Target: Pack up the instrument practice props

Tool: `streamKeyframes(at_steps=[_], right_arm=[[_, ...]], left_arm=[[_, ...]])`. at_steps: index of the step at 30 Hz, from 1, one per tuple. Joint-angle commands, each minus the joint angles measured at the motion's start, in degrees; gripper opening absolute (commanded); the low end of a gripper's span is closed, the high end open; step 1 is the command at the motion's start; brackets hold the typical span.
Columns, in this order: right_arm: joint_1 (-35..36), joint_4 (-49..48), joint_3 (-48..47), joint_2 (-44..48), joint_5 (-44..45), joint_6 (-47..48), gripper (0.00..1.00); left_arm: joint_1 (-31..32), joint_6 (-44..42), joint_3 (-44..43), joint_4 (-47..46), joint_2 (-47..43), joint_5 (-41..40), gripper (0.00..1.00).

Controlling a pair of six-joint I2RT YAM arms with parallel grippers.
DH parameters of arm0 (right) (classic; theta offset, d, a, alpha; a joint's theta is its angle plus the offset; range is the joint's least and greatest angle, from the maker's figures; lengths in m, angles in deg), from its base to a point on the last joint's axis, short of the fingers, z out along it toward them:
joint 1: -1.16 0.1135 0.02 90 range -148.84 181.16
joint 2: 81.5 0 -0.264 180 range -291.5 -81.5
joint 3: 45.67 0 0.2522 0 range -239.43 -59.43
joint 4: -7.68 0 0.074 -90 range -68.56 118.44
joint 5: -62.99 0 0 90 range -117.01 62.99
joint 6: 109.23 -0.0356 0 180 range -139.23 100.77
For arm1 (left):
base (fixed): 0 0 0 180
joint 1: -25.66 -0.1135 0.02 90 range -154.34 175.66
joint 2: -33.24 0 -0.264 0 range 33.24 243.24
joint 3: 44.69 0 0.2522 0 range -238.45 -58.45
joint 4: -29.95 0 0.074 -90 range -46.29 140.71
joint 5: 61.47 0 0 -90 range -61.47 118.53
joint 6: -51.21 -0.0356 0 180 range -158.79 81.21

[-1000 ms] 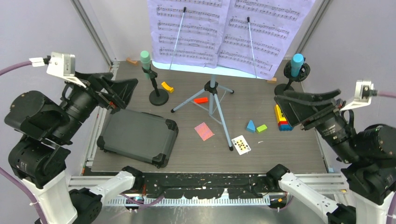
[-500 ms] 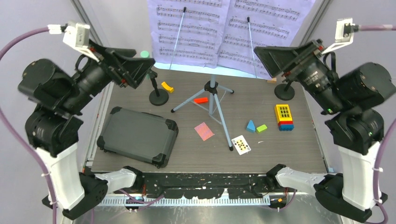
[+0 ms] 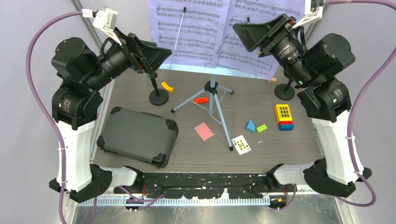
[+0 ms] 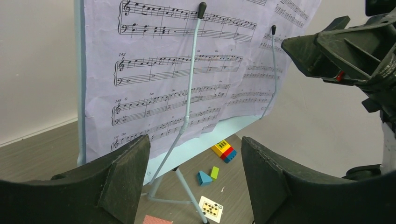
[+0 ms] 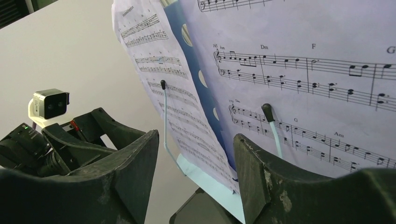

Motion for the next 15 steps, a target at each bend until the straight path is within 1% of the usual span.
streamKeyframes(at_steps=[1, 8, 15], right_arm=[[0.19, -6.34, -1.77, -0.48, 0.19, 0.15, 0.64], [0.25, -10.48, 0.69, -0.08, 1.02, 0.27, 0.64], [0.25, -12.35, 2.40, 0.41, 1.60, 0.64, 0.61]], left_arm=[[0.11, 2.16, 2.07, -6.83, -1.90, 2.67, 0.72], [0.09, 3.96, 4.07, -10.88, -1.17, 2.71, 0.69], [0.16, 7.36, 5.16, -16.52, 0.86, 3.61, 0.61]])
